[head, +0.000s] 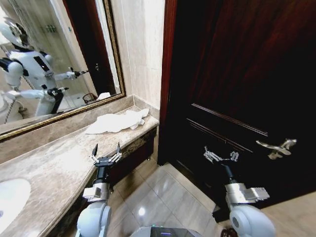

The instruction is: Discard the used towel into the hamper.

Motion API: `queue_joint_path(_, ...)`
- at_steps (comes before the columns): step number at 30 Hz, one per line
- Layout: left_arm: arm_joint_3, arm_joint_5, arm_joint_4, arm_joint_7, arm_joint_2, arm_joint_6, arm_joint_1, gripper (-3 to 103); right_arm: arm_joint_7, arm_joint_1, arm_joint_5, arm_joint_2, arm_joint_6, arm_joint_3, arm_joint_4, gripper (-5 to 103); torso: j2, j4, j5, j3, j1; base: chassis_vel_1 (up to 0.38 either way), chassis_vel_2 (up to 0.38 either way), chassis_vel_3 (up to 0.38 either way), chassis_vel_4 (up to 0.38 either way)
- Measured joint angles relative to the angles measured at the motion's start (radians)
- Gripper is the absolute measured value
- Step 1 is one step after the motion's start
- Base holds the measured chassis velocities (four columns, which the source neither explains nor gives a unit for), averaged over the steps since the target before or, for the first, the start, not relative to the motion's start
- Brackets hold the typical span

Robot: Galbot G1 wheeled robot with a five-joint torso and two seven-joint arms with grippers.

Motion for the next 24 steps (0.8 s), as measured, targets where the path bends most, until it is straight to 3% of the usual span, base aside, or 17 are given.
queue_joint_path(13,-0.002,-0.008,-0.002,-0.013,0.000,0.026,-0.001,100,-0.002,0.003,-0.003,0.001,0.027,-0.005,-0.012,100,0.000,-0.0001,0.0000,0.000,0.000,-0.132,0.125,0.118,-0.129)
queue_joint_path(16,-0.006,-0.048,-0.004,-0.033,0.000,0.059,-0.002,100,0.001,0.007,-0.003,0.001,0.069,-0.008,-0.027,100,0.000,0.0000,-0.0001,0.000,0.000,-0.098,0.123,0.119,-0.120)
queue_joint_path(24,-0.020,-0.097,-0.006,-0.070,0.000,0.168,-0.024,100,-0.002,0.005,-0.007,0.003,0.087,-0.011,-0.035,100,0.000,0.0000,0.0000,0.000,0.000,-0.041,0.041,0.039,-0.041)
